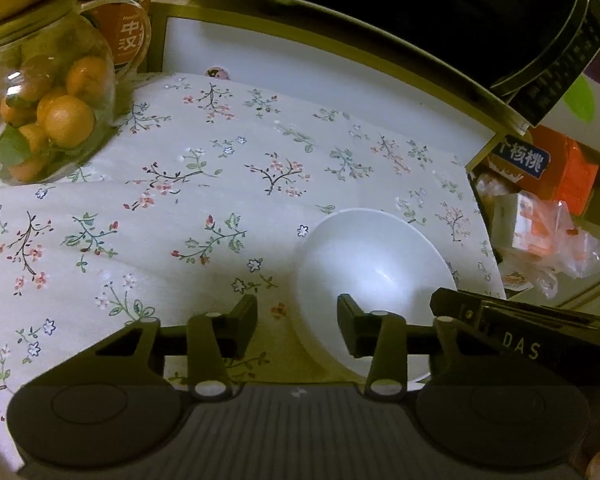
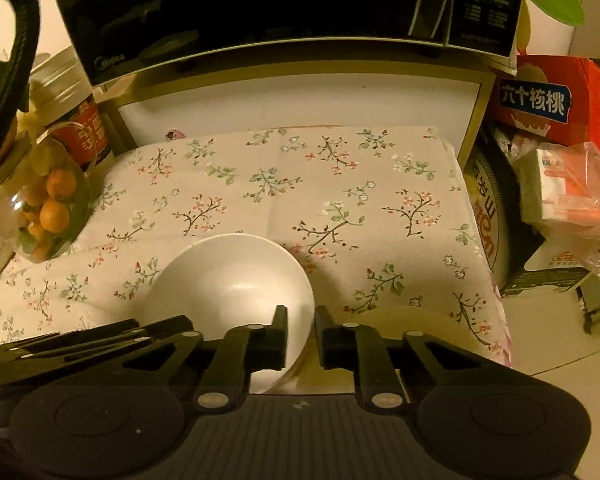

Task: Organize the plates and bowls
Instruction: 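Close both grippers on the rim of the white bowl, then carry the white bowl with both grippers toward the plate stack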

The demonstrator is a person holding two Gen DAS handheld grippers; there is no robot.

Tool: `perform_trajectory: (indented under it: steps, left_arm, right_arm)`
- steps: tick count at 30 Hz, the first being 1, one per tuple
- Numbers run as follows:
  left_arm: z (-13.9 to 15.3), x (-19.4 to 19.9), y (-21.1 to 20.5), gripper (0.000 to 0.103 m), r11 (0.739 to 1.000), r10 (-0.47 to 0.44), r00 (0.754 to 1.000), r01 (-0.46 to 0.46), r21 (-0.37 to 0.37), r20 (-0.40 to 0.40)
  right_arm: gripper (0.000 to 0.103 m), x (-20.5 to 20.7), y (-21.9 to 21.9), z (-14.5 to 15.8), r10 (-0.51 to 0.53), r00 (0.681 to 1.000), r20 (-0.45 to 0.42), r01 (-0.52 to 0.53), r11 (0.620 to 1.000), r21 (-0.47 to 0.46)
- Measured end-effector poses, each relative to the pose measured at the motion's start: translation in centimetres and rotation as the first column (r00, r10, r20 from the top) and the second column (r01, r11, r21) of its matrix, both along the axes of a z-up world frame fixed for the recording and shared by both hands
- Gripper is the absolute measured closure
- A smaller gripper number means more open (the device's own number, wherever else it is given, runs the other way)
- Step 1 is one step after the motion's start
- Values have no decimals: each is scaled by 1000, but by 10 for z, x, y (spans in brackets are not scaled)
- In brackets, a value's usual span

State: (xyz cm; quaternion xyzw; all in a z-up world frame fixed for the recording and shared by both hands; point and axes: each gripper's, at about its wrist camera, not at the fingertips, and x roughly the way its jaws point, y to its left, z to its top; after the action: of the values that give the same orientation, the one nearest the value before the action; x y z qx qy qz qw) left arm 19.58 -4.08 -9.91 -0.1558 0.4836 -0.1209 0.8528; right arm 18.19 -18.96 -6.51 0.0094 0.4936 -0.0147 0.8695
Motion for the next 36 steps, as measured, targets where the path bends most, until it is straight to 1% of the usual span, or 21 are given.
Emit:
perform_trajectory:
  steps: [3, 4, 6, 7, 8, 10, 13, 19, 23, 26, 32, 34, 36]
  left_arm:
    - [1, -1, -1, 78, 1000, -13, 1000, 13, -4, 6]
    - [1, -1, -2, 83, 1000, -5, 1000, 5, 9, 8]
    - [1, -2, -1, 88, 1000, 7, 1000, -7, 25, 10]
    - [1, -1, 1, 91, 1000, 13, 1000, -13, 25, 7]
    - [1, -1, 3, 92, 1000, 21, 1000, -21, 21, 1]
    - [3, -2, 6, 92, 999, 29, 1000, -29, 14, 2]
    - [13, -5, 9, 92, 999, 35, 999, -36, 24, 33]
    - [33, -12, 17, 92, 998, 51, 996, -54, 39, 76]
    - [42, -23, 26, 92, 996, 66, 995, -69, 47, 72]
    - [47, -36, 31, 92, 995, 68, 996, -71, 70, 50]
    - [59, -70, 45, 92, 994, 56, 998, -58, 94, 31]
    - [63, -83, 49, 92, 994, 43, 998, -47, 102, 38]
    - [64, -96, 52, 92, 991, 35, 998, -41, 126, 51]
  right_arm:
    - [98, 0, 3, 2, 7, 1000, 4, -7, 1000, -5]
    - [99, -1, 3, 3, 7, 1000, 7, -7, 1000, -2]
    - [100, -1, 5, 5, 8, 1000, 11, -8, 1000, 1]
    - [100, -1, 5, 6, 9, 1000, 12, -9, 1000, 4]
    - [100, -2, 6, 7, 9, 1000, 12, -9, 1000, 4]
    - [99, -2, 8, 7, 10, 1000, 13, -10, 1000, 0]
    - [99, -3, 10, 10, 5, 1000, 16, -5, 1000, 10]
    - [99, -7, 18, 24, 11, 999, 51, -13, 1000, 23]
    - [98, -14, 26, 35, 29, 998, 60, -32, 999, 38]
    - [97, -22, 34, 42, 51, 997, 57, -54, 998, 42]
    - [94, -55, 57, 60, 114, 992, 49, -117, 992, 42]
    - [94, -69, 63, 65, 133, 990, 45, -135, 990, 45]
    - [94, -82, 69, 69, 144, 989, 42, -145, 988, 47]
